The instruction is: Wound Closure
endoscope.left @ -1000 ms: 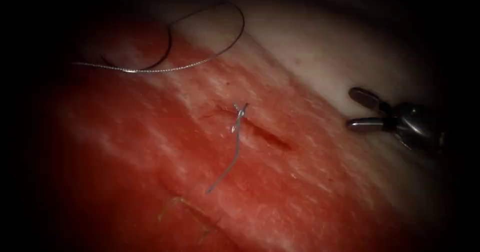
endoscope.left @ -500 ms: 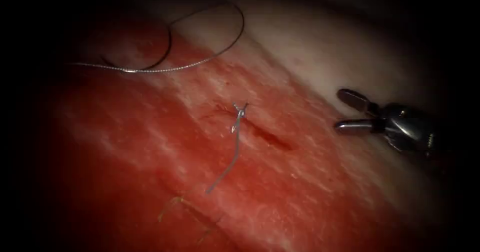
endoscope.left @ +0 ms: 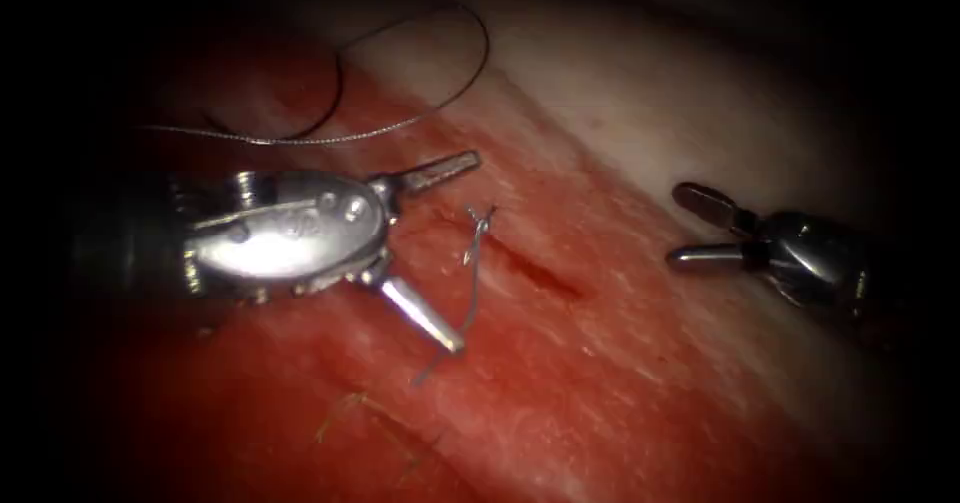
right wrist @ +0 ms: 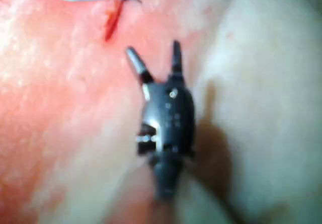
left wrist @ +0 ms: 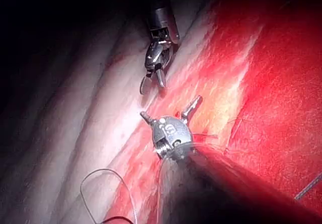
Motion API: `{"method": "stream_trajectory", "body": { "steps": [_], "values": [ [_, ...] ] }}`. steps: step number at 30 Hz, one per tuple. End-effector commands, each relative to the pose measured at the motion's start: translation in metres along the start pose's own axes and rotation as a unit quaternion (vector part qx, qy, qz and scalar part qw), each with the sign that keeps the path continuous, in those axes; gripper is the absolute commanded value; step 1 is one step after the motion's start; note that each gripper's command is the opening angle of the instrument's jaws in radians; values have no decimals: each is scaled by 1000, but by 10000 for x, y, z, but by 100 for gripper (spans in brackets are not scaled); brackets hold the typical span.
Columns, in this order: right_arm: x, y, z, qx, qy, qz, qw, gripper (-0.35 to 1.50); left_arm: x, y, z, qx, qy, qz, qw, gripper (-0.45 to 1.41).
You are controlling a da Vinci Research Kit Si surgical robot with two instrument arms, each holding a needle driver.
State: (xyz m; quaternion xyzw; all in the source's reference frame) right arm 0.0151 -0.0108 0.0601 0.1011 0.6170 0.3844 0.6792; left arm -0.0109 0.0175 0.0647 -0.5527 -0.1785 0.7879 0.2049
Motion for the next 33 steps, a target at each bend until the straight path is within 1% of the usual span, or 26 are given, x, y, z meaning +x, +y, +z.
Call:
{"method": "stream_trajectory", "body": {
  "steps": [1,3,6,7,9,10,11,12,14,16,17,18,21,23,26,29,30,32,33],
  "values": [
    [-8,-5,5,1,0,1,1000,118,-15,-3,10,-3,-8,-12,1000,91],
    [-8,-5,4,1,0,1,1000,118,-29,-6,11,4,-21,-24,999,84],
    [-8,-5,5,0,0,1,1000,118,-43,-7,7,27,-60,-66,996,84],
    [-8,-6,7,0,-1,-2,1000,118,-46,-3,5,40,-107,-101,988,84],
    [-8,-6,8,-1,-3,-2,1000,118,-47,3,5,55,-148,-124,980,84],
    [-8,-7,10,-1,-5,-5,1000,118,-48,9,8,64,-175,-128,974,78],
    [-8,-7,11,-1,-5,-5,1000,118,-48,13,9,67,-179,-134,972,66],
    [-8,-8,11,-2,-5,-4,1000,118,-48,17,11,70,-180,-143,971,61],
    [-8,-8,12,-2,-5,-7,1000,118,-47,23,13,81,-183,-189,962,41],
    [-8,-8,12,-1,-7,-7,1000,118,-47,29,15,92,-196,-229,949,37],
    [-8,-9,11,-1,-8,-7,1000,118,-48,34,16,103,-219,-236,941,37],
    [-8,-9,11,-1,-8,-7,1000,118,-49,36,17,109,-229,-239,937,37],
    [-8,-9,11,-1,-8,-7,1000,118,-50,36,16,124,-234,-240,934,37],
    [-8,-8,11,-1,-8,-7,1000,116,-54,37,16,130,-248,-239,930,34],
    [-8,-9,12,-1,-8,-7,1000,116,-62,42,23,135,-270,-234,924,34],
    [-8,-10,12,-2,-8,-7,1000,116,-68,48,28,131,-280,-237,921,34],
    [-8,-10,13,-2,-8,-7,1000,116,-74,52,32,122,-294,-215,923,32],
    [-8,-10,12,-1,-8,-7,1000,116,-77,55,33,112,-300,-193,927,-8],
    [-8,-11,12,-1,-8,-7,1000,116,-77,55,33,110,-300,-193,927,-33]
  ]
}}
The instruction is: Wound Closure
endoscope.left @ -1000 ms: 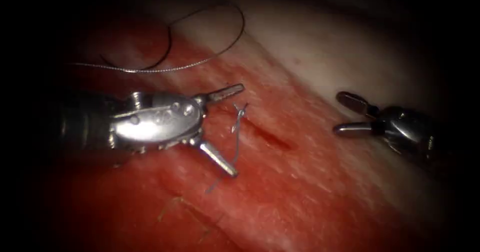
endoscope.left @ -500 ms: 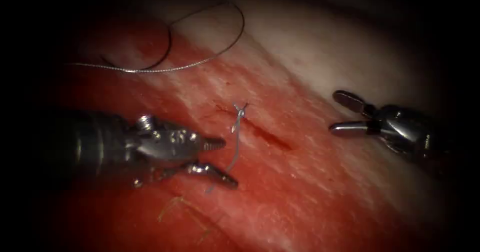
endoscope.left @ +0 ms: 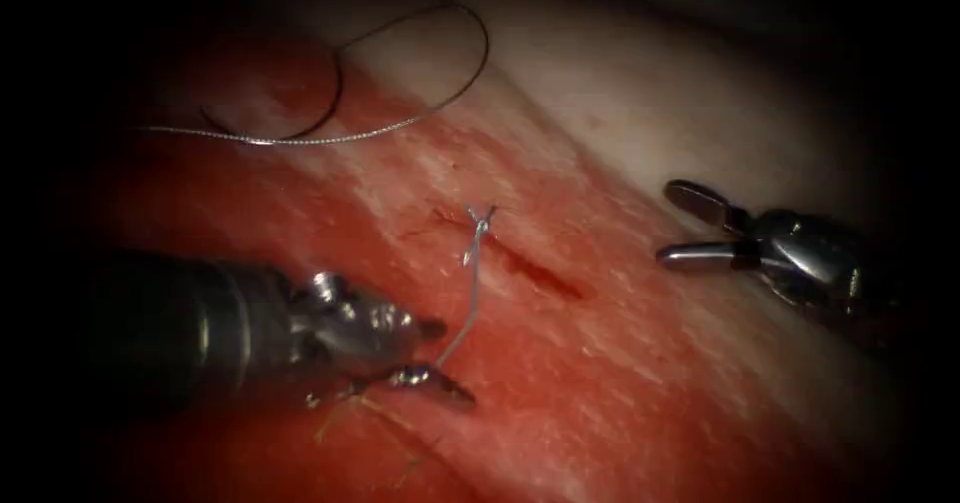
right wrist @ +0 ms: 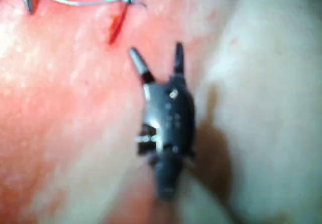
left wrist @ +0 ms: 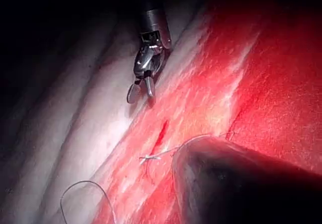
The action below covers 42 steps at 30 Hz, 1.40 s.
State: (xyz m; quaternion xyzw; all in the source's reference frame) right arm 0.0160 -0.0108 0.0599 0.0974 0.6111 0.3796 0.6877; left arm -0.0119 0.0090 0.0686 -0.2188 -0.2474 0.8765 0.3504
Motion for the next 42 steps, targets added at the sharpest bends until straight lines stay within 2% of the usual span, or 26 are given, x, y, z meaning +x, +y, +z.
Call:
{"method": "stream_trajectory", "body": {
  "steps": [1,10,15,19,25,30,36,38,42],
  "values": [
    [-8,-7,4,2,0,1,1000,114,1,-1,6,-1,0,1,1000,-45],
    [-3,-11,5,2,-2,-3,1000,106,24,-26,-16,14,26,-7,1000,-45],
    [0,-13,12,7,-29,-57,998,123,33,-44,-25,18,36,-3,999,-45],
    [1,-28,29,31,-24,-96,995,123,40,-62,-39,23,47,6,999,-45],
    [3,-57,74,44,-18,-124,991,128,54,-86,-67,32,70,12,997,-45],
    [1,-63,102,52,-17,-125,991,131,54,-88,-78,34,75,23,996,-45],
    [-5,-69,114,51,-26,-130,990,131,53,-84,-80,36,74,37,996,-45],
    [-6,-72,118,51,-32,-93,994,131,53,-80,-81,38,74,41,996,-45],
    [-5,-77,126,48,-32,-86,995,131,54,-72,-83,38,73,51,995,-45]
  ]
}}
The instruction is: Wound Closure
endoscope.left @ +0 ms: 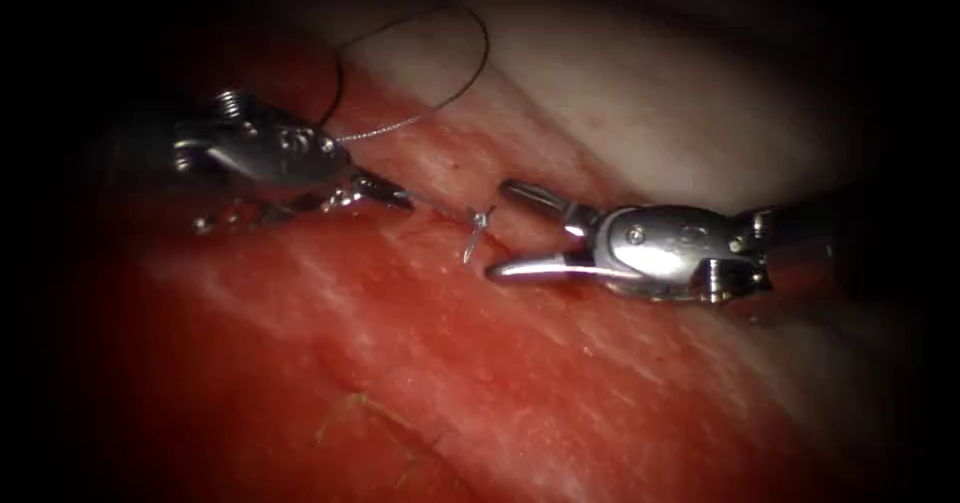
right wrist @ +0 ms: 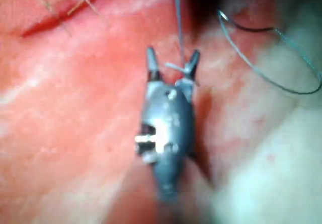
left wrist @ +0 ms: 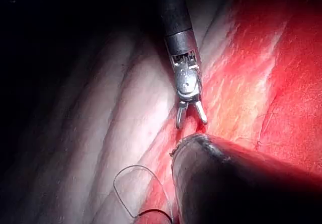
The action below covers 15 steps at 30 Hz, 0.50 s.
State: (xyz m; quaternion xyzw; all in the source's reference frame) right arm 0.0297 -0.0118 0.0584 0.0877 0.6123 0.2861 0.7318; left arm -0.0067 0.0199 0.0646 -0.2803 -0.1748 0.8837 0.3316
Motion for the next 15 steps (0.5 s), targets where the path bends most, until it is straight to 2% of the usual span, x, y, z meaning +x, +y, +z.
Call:
{"method": "stream_trajectory", "body": {
  "steps": [1,7,15],
  "values": [
    [-4,-7,11,1,-1,1,1000,131,0,2,8,-5,0,3,1000,-45],
    [-2,-9,26,-5,-6,2,1000,131,1,6,7,-10,2,7,1000,-45],
    [2,-9,46,-12,-12,-79,997,136,2,11,8,-14,2,11,1000,-45]
  ]
}}
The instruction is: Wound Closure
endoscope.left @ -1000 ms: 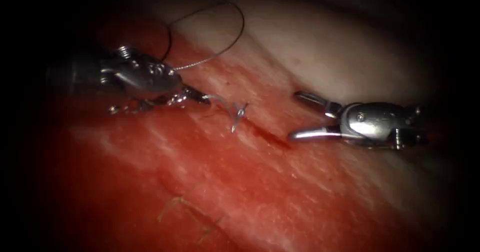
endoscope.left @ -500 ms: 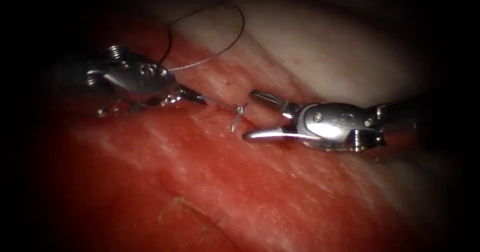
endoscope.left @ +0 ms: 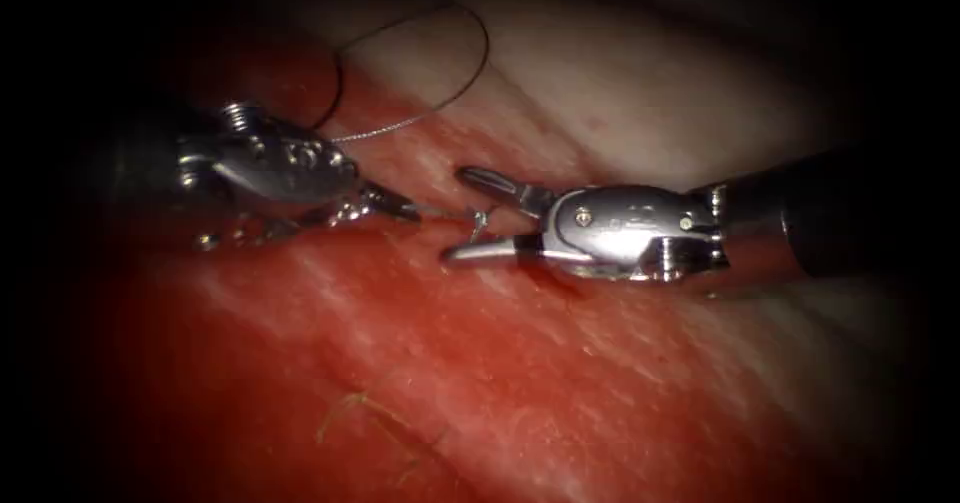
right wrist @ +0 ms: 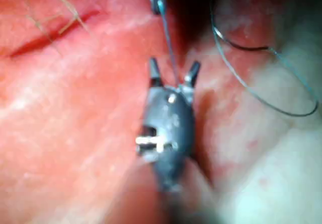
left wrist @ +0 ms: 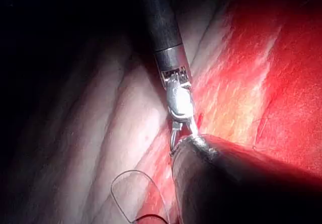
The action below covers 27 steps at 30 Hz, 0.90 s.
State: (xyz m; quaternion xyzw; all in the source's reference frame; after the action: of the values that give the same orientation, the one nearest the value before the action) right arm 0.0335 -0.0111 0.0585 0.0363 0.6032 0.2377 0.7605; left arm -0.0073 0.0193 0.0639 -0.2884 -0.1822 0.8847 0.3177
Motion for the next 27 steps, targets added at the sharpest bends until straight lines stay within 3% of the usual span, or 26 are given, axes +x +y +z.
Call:
{"method": "stream_trajectory", "body": {
  "steps": [1,7,27],
  "values": [
    [-3,-5,11,1,1,-16,1000,138,0,1,9,-2,0,-1,1000,-45],
    [-3,-9,17,2,-5,-46,999,146,1,1,12,-7,1,2,1000,-45],
    [4,-20,35,3,1,-62,998,146,3,7,16,-17,4,11,1000,-45]
  ]
}}
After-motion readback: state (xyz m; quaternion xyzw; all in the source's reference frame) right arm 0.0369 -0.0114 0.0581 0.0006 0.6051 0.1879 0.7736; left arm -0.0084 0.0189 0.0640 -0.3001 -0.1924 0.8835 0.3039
